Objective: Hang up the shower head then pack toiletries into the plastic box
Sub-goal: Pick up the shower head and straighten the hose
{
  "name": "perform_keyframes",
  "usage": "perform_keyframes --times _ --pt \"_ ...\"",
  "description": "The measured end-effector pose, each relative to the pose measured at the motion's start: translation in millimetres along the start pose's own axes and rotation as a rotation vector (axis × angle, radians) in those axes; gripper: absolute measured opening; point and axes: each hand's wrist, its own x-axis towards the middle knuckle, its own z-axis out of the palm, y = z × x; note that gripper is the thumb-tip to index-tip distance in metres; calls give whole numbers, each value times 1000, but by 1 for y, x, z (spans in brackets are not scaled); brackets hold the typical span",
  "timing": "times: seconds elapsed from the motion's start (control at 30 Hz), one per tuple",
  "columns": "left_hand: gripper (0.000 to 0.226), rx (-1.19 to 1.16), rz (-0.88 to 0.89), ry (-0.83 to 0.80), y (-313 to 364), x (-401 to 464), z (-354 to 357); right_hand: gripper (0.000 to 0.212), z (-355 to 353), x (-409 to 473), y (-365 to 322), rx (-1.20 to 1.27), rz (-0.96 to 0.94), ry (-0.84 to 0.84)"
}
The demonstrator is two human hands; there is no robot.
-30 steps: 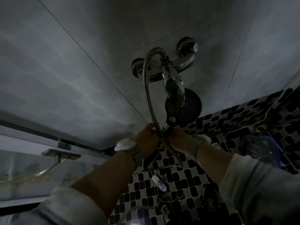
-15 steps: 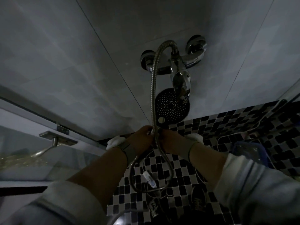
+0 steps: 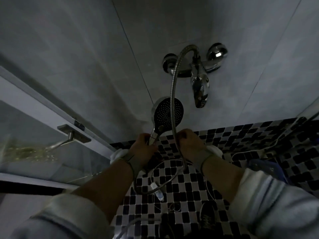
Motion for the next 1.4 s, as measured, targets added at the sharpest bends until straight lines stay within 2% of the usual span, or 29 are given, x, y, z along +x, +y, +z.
perform_keyframes --times 0.1,0.13,0.3,0.4,0.53,0.6,0.67,0.8,1.07,1.1,1.23,1.33,1.4 --pt "52 -79 4 -10 -11 2 -10 15 0 -19 -4 100 -78 277" --pt "55 -114 -3 -17 -12 1 -15 14 2 -25 -4 94 -88 313" --pt "47 -223 17 -33 -18 -14 -33 18 24 -60 -18 6 -79 153" --pt "45 -345 48 -57 -32 -20 -45 13 46 -83 -38 -2 -113 63" --pt "72 -334 134 -71 -30 -32 -59 33 68 -104 -70 38 -139 4" --pt "62 -356 187 -104 -28 -43 -68 40 76 -116 -90 90 -155 12" --pt "55 -383 244 -164 -23 -51 -73 37 78 -120 -104 103 -184 41" --pt "46 -280 387 -176 -11 -65 -94 32 86 -137 -136 73 -261 131" --pt "65 -183 503 -68 4 -74 -130 25 75 -150 -184 -19 -401 285" --pt "62 -116 503 -50 6 -78 -134 25 71 -150 -191 -32 -409 302" --pt "18 238 543 2 13 -88 -152 32 58 -149 -221 -30 -492 345" --pt "28 370 547 28 21 -93 -158 36 49 -152 -243 -13 -547 384" --pt "29 357 543 29 29 -96 -162 36 42 -156 -262 1 -590 418"
